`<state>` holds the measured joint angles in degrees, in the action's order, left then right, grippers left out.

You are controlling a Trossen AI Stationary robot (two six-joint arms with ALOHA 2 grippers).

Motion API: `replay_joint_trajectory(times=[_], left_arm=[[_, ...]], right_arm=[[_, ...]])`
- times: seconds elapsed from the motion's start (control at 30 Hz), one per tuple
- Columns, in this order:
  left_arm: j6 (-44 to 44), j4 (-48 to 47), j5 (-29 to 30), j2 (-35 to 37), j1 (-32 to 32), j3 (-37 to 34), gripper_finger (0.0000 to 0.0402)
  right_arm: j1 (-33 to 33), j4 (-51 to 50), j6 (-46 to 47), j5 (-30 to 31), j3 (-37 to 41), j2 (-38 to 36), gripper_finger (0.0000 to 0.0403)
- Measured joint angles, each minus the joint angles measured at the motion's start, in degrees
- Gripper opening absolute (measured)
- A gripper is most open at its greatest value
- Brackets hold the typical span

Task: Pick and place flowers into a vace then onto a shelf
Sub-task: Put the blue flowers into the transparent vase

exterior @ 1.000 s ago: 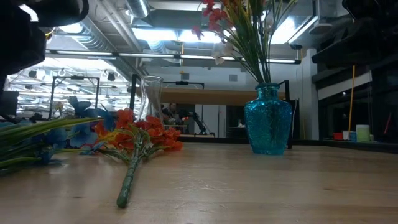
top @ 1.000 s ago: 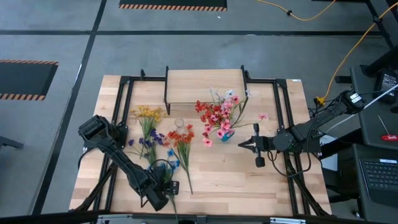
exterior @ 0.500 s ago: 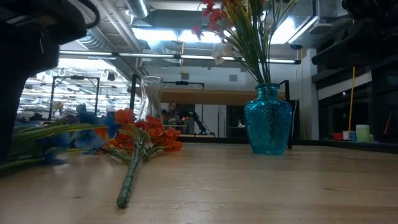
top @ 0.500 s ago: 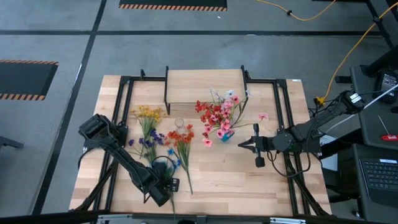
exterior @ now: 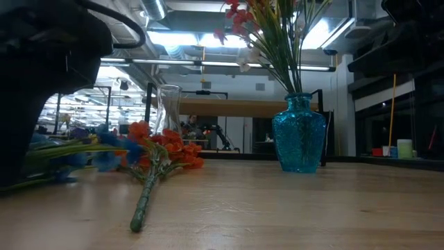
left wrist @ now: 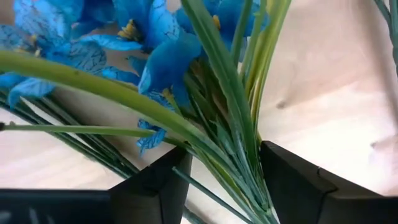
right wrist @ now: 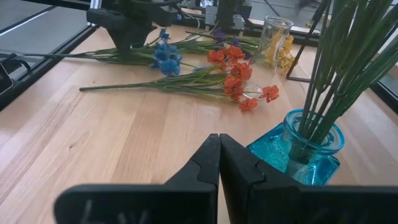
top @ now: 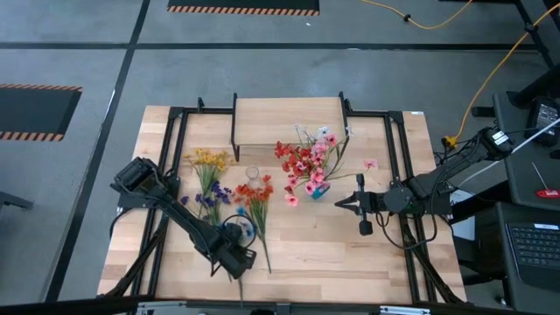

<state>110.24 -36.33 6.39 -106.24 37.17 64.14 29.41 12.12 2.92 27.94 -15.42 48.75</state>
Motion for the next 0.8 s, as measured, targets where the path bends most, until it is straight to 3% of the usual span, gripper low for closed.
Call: replay_joint_trajectory(times=[0.53, 0.8], left_arm=[[-6.5, -4.1, 1.7, 0.7, -0.1, -0.3, 0.0171], [-7.6, -4.1, 0.0, 1.0, 0.2, -0.3, 0.0190]], right_arm=[[0.0, 0.0, 0.0, 0.0, 0.0, 0.0, 0.0014], [0.0, 0.0, 0.0, 0.0, 0.0, 0.0, 0.0014]])
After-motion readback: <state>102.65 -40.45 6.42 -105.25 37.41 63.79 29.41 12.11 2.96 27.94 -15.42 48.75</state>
